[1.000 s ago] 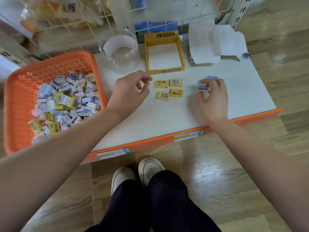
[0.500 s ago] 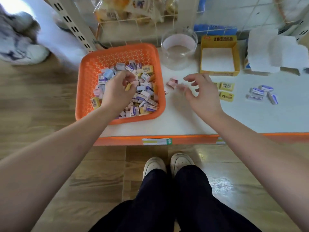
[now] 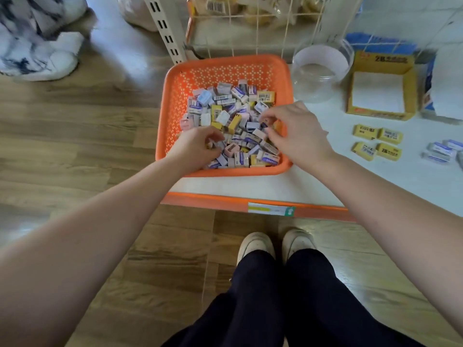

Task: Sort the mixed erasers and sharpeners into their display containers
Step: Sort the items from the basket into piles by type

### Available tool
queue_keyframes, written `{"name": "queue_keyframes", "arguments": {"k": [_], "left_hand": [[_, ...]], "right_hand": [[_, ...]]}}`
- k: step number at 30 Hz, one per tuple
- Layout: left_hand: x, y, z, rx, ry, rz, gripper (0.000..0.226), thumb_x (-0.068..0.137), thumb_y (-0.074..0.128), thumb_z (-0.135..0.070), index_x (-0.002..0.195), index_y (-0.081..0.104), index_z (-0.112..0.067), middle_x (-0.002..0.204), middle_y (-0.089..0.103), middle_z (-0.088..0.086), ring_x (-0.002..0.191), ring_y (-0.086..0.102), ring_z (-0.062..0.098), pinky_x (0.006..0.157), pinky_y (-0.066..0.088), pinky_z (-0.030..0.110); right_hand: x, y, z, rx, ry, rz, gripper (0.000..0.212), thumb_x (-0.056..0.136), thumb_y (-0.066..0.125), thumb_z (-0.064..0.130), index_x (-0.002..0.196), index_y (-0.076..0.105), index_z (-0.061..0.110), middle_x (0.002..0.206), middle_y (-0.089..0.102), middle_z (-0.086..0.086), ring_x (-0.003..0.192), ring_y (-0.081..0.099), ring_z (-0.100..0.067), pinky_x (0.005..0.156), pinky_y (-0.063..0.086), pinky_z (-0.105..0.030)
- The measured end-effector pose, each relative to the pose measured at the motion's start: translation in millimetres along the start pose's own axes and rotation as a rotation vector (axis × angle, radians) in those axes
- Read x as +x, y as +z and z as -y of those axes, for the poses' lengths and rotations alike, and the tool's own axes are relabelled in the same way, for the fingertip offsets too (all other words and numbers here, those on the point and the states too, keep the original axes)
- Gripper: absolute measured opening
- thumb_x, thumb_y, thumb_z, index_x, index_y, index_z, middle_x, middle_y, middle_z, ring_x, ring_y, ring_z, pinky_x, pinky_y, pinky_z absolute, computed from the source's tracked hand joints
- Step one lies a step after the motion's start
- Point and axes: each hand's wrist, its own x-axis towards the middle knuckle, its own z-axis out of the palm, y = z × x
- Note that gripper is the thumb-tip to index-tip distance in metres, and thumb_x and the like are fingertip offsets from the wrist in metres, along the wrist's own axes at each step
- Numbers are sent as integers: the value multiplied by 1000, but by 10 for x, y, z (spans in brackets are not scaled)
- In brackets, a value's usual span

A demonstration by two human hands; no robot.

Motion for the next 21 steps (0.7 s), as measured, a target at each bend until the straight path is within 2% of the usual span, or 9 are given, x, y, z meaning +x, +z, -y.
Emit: {"name": "queue_keyframes", "arguments": {"k": [3, 6, 8, 11, 14, 17, 21], "left_hand": [[23, 5, -19, 49, 81, 51, 27, 84, 66, -20, 111, 65, -18, 106, 63, -5, 97, 56, 10, 83, 43, 22], [63, 19, -8, 95, 185, 117, 24, 84, 68, -29, 107, 67, -23, 110, 66, -2, 103, 59, 17, 91, 47, 35], [88, 21, -14, 124, 209, 187, 30, 83, 68, -38, 110, 66, -27, 117, 62, -2, 112, 53, 19, 99, 40, 41], [123, 23, -37, 153, 168, 291, 50, 79, 66, -51, 125, 57, -33, 135, 48, 0, 128, 37, 22, 107, 29, 43], [153, 42, -40, 224, 151, 356, 55, 79, 64, -55, 131, 50, -42, 138, 41, 0, 131, 28, 25, 108, 27, 48], [173, 51, -63, 232, 160, 362, 46, 80, 65, -53, 124, 53, -47, 132, 42, 0, 126, 29, 26, 106, 29, 48], [179, 86, -93, 185, 174, 305, 35, 77, 70, -50, 109, 60, -45, 129, 43, -2, 122, 33, 25, 104, 31, 46]], "right_hand": [[111, 4, 57, -261, -37, 240, 31, 90, 57, 30, 121, 60, 28, 110, 64, 1, 114, 47, -22, 98, 29, -38], [199, -43, 70, -458, -48, 412, 29, 88, 58, 33, 117, 62, 32, 104, 61, 0, 112, 47, -23, 95, 28, -36], [243, -61, 81, -552, -53, 489, 31, 85, 62, 30, 115, 63, 30, 103, 61, -1, 109, 48, -25, 93, 29, -35], [272, -35, 95, -655, -52, 532, 32, 83, 65, 32, 115, 63, 30, 104, 61, -3, 106, 49, -26, 93, 29, -36], [251, 4, 88, -666, -56, 538, 33, 83, 62, 37, 116, 62, 32, 106, 60, -3, 106, 47, -25, 92, 28, -35], [223, -3, 92, -693, -65, 543, 36, 83, 60, 44, 117, 62, 32, 104, 59, -3, 106, 45, -24, 90, 27, -35], [218, -4, 108, -732, -73, 538, 32, 82, 60, 46, 107, 66, 27, 87, 53, 1, 101, 44, -20, 88, 27, -35]]}}
